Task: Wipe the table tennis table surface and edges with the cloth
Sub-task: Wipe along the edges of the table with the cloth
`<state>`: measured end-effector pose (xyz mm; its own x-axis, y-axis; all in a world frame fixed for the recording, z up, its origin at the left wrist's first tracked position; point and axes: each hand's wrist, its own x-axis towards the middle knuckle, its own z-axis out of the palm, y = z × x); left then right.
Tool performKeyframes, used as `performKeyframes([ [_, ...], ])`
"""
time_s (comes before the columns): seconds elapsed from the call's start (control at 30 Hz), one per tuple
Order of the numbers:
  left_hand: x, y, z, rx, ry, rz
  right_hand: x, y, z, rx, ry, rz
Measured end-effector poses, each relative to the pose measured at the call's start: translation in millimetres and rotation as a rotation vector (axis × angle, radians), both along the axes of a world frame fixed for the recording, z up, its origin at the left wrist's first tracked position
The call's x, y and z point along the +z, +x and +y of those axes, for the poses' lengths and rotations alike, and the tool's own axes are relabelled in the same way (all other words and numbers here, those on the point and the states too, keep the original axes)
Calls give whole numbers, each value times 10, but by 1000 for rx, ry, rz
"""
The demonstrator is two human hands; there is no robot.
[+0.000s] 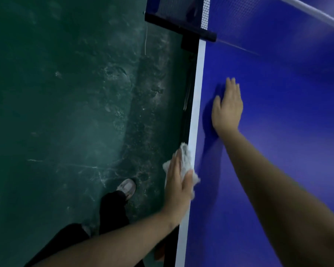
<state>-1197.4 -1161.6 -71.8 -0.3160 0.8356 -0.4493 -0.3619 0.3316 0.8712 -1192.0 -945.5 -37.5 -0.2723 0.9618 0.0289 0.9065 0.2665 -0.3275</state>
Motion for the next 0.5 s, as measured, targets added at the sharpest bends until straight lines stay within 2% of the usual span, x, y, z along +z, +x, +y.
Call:
performKeyframes([
  [0.13, 23, 120, -360, -40, -59, -128, -230, -299, 345, -40, -24, -90],
  [0.27, -25, -43, -110, -27, -83, -224, -305, -280, 345, -54, -2, -90],
  [0.5, -121, -518, 1167, 41, -3, 17, -288, -280, 358, -68, 0, -91],
])
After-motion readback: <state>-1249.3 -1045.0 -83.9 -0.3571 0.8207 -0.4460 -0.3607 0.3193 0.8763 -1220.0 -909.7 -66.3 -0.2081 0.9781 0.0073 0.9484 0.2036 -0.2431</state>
